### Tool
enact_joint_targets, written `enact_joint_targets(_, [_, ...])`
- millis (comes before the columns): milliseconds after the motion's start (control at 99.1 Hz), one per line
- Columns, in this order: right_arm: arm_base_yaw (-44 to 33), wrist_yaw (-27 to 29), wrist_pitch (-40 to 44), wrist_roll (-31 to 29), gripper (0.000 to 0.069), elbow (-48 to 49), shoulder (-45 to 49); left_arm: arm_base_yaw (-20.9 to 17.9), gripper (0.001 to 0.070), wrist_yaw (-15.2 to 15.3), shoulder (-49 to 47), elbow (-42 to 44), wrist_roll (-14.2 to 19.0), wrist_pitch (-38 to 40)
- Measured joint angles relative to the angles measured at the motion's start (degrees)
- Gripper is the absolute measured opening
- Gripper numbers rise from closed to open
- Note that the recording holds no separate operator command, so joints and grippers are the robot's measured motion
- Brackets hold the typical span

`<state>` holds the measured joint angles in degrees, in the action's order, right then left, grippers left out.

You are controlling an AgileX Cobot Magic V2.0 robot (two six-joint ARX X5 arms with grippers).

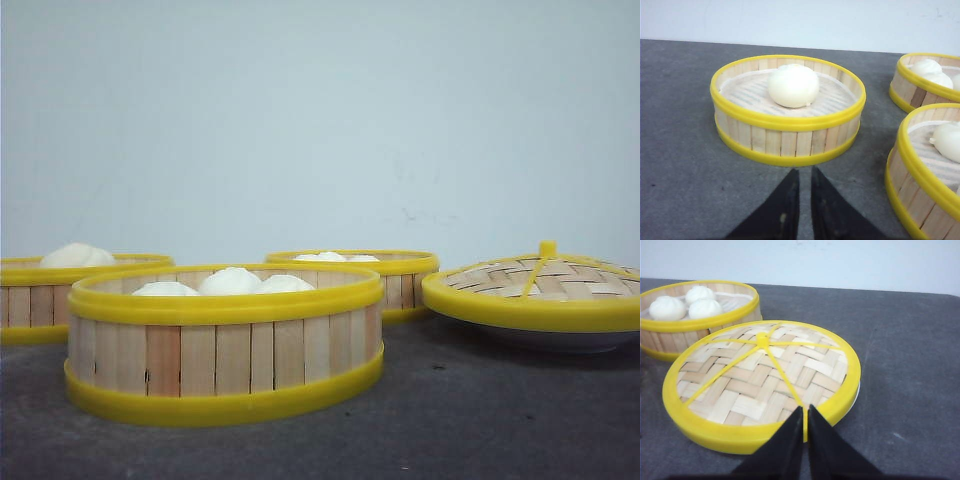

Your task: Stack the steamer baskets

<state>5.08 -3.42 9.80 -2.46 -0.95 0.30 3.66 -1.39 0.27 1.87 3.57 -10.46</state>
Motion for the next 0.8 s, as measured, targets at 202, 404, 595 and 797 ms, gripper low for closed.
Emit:
enact_joint_targets(202, [0.0, 0.0, 0.0, -2.7, 0.0010, 0.0, 0.0, 0.0, 0.0015, 0.0, 0.0, 0.0, 0.3, 0.0])
enact_joint_targets(404, [0.0, -1.3, 0.4, -8.8, 0.0010, -1.6, 0.0, 0.0, 0.0015, 0.0, 0.0, 0.6, 6.0, 1.2])
enact_joint_targets(595, [0.0, -5.0, 3.3, -14.1, 0.0009, -14.6, 3.4, 0.0, 0.0015, -1.6, 3.4, 13.2, 13.2, -0.7])
enact_joint_targets(797, [0.0, -4.8, 12.3, -13.9, 0.0009, -29.4, 16.8, 0.0, 0.0015, -3.0, 15.8, 28.4, 10.1, -9.5])
